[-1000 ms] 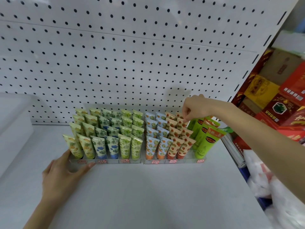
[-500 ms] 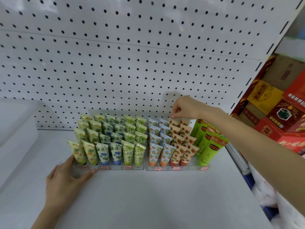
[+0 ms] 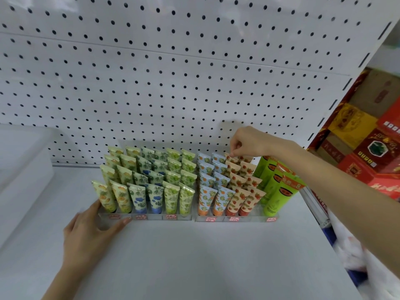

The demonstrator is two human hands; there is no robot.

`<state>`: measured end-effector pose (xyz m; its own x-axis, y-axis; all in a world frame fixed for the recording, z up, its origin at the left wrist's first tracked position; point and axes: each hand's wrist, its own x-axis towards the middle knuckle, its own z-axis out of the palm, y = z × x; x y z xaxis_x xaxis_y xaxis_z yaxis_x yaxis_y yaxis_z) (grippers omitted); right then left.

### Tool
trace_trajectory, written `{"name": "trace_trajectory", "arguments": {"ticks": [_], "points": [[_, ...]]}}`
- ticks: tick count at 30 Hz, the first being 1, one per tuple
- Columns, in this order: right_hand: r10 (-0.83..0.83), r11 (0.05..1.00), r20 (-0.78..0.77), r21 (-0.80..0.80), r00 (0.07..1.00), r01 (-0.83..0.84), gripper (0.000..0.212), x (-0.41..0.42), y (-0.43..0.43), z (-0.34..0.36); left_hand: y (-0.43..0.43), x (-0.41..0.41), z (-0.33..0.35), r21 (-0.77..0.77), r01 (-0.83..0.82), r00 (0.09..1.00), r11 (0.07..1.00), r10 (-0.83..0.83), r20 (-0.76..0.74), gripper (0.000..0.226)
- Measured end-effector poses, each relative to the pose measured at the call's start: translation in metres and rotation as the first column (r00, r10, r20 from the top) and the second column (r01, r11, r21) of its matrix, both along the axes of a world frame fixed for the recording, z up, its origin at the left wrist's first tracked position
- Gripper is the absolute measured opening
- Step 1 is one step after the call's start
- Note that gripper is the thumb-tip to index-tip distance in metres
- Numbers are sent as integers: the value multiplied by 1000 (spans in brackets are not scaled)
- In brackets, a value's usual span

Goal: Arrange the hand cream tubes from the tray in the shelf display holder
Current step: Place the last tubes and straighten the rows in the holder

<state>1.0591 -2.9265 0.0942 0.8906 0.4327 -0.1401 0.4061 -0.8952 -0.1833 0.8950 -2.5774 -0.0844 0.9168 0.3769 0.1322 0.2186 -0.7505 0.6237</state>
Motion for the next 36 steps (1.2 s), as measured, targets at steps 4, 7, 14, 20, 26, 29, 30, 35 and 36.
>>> {"name": "trace_trajectory", "arguments": {"ticks": [4, 7, 14, 20, 26, 29, 30, 35, 36], "points": [[10, 1000, -11, 8, 1000, -9, 17, 2, -2, -1, 1, 0, -1, -3, -3, 1000, 1000, 3, -10, 93], [21, 1000, -19, 6, 1000, -21, 16, 2, -3, -1, -2, 0, 2, -9, -10, 1000, 1000, 9, -12, 96], [31, 1000, -25, 3, 999, -31, 17, 2, -1, -1, -2, -1, 3, -32, -12, 1000, 999, 12, -16, 88], [32, 999, -23, -26, 999, -33, 18, 1, 0, 1, -2, -1, 5, -14, -5, 1000, 1000, 5, -13, 89], [33, 999, 83, -3, 996, -33, 17, -15, -10, 22, -6, -3, 9, -15, -6, 1000, 1000, 6, 14, 91], [62, 997, 72, -45, 995, -59, 13, -33, -25, 24, -3, -2, 5, 7, 1, 1000, 1000, -1, 3, 87], [70, 995, 67, -70, 995, -65, 14, -39, -29, 21, -2, -2, 4, 10, -1, 1000, 1000, 1, 3, 84], [71, 986, 92, -156, 993, -56, 21, -55, -39, 7, -2, -1, 2, 26, -1, 1000, 1000, 1, 3, 76], [72, 985, 101, -161, 992, -55, 21, -56, -39, 6, -3, -1, 3, 25, 1, 1000, 1000, -1, 8, 75]]}}
